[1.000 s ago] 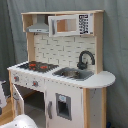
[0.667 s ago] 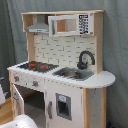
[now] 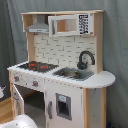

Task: Play with the kitchen

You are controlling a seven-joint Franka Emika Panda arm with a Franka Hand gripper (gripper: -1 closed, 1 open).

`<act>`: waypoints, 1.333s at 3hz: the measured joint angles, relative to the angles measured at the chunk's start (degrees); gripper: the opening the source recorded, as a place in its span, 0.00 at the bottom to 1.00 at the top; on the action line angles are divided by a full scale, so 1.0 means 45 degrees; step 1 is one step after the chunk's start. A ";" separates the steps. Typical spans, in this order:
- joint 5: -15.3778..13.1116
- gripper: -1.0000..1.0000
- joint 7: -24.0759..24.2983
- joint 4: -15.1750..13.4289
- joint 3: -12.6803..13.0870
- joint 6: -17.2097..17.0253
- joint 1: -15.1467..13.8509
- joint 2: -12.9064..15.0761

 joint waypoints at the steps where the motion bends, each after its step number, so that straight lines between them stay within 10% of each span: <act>1: 0.0000 1.00 -0.1399 -0.0003 -0.0158 -0.0001 0.0068 0.0297; 4: 0.0017 1.00 -0.5417 -0.0002 -0.0952 -0.0018 0.0170 0.1282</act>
